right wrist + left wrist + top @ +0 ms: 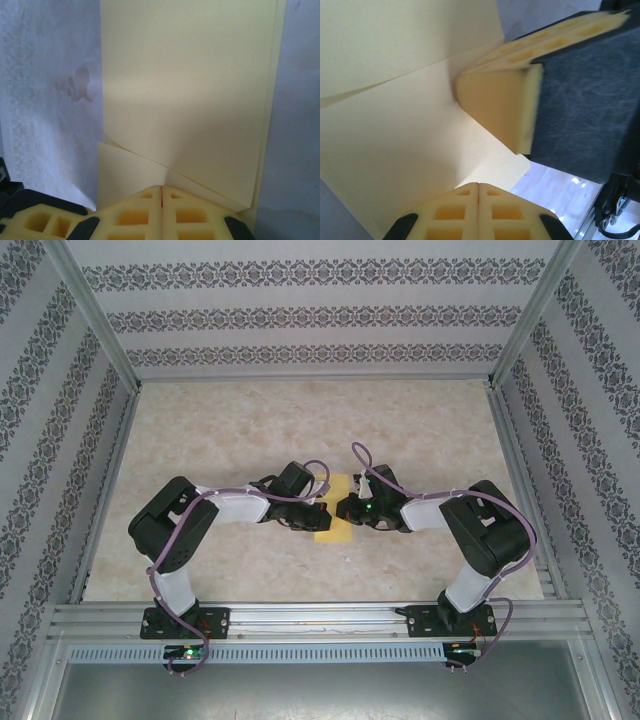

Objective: Fold a paper plane with a square sheet of paper (fold left side to right side)
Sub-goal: Fold the triangle a second time at the center of the table.

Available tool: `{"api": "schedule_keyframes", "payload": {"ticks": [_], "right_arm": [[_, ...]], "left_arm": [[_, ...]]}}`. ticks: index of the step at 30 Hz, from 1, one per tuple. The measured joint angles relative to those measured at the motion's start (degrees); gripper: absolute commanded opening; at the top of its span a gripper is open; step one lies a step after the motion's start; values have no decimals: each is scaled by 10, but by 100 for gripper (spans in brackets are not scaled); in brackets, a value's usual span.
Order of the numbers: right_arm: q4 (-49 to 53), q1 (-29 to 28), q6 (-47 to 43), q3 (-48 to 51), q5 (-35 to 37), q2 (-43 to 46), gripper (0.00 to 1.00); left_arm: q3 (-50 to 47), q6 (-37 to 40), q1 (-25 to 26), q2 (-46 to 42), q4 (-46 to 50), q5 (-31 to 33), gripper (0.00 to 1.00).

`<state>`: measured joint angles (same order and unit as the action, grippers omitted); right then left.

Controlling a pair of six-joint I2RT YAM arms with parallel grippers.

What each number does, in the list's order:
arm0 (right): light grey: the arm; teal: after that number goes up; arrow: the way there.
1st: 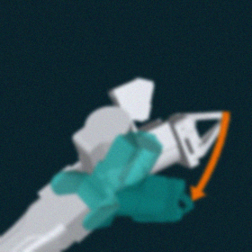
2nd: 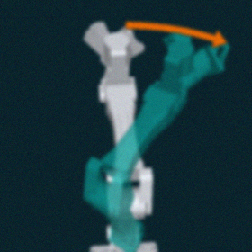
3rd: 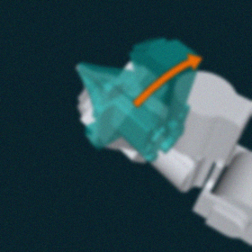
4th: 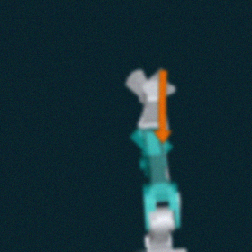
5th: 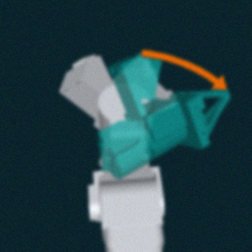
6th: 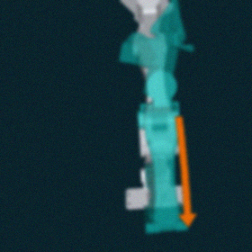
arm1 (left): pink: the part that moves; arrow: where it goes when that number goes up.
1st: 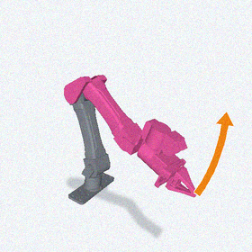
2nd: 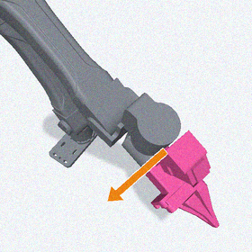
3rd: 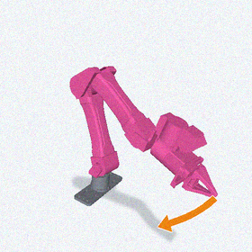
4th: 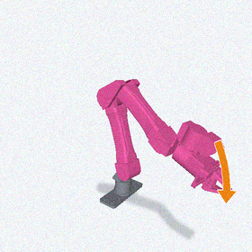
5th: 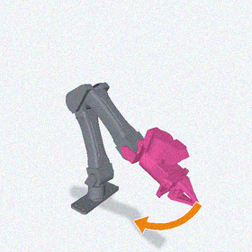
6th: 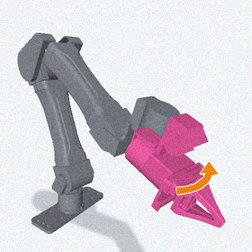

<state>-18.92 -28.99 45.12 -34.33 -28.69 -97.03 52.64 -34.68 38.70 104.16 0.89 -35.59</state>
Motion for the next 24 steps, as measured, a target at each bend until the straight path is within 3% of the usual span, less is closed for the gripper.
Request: {"api": "schedule_keyframes", "payload": {"ticks": [24], "right_arm": [[1,8,-1,0,-8,-2,0]], "left_arm": [[-33,1,0,-1,-31,0,1]]}}
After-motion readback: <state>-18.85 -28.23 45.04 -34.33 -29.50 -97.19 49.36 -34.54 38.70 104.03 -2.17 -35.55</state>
